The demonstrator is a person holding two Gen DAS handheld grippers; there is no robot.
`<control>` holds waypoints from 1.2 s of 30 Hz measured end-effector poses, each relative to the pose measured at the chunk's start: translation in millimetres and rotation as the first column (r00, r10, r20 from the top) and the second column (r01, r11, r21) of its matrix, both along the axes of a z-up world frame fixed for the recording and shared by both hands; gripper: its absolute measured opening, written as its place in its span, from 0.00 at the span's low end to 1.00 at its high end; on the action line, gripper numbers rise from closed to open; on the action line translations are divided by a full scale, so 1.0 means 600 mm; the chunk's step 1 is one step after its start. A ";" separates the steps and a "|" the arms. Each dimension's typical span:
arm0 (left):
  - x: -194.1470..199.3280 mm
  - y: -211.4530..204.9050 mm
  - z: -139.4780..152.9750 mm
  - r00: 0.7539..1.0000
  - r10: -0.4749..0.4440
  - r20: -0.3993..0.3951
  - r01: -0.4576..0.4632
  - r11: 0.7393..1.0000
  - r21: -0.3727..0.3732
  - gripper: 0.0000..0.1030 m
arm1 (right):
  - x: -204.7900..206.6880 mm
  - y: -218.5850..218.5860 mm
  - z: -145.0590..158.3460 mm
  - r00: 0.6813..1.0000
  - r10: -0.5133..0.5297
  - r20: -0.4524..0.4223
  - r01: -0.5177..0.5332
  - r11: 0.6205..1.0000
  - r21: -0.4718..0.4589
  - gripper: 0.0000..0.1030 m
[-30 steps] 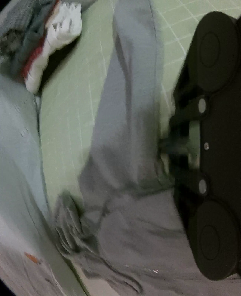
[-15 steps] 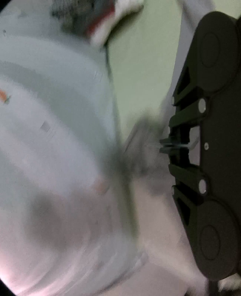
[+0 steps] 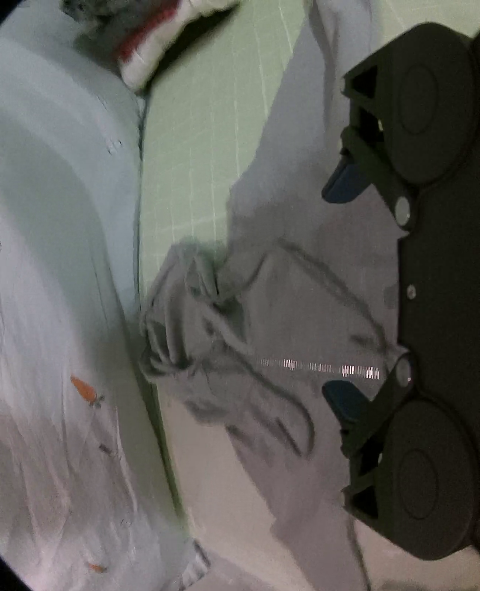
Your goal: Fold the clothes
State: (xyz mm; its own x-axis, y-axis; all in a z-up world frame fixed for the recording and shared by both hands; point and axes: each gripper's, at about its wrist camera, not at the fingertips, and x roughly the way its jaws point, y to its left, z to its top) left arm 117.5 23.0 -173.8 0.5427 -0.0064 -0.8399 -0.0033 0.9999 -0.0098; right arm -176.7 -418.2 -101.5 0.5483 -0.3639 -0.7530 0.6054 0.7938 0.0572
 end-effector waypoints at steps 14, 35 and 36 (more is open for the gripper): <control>0.083 0.063 -0.016 0.992 0.125 0.030 -0.126 0.991 0.032 0.80 | -0.008 0.026 -0.006 0.994 -0.090 -0.068 0.088 0.995 -0.037 1.00; 0.026 -0.116 0.083 0.952 -0.227 0.208 0.243 0.968 -0.056 0.10 | -0.013 -0.004 -0.031 0.987 -0.153 -0.054 0.154 0.988 0.010 1.00; 0.012 -0.148 0.096 0.934 -0.280 0.222 0.299 0.952 -0.059 0.10 | -0.021 -0.006 -0.032 0.985 -0.167 -0.045 0.168 0.986 0.013 1.00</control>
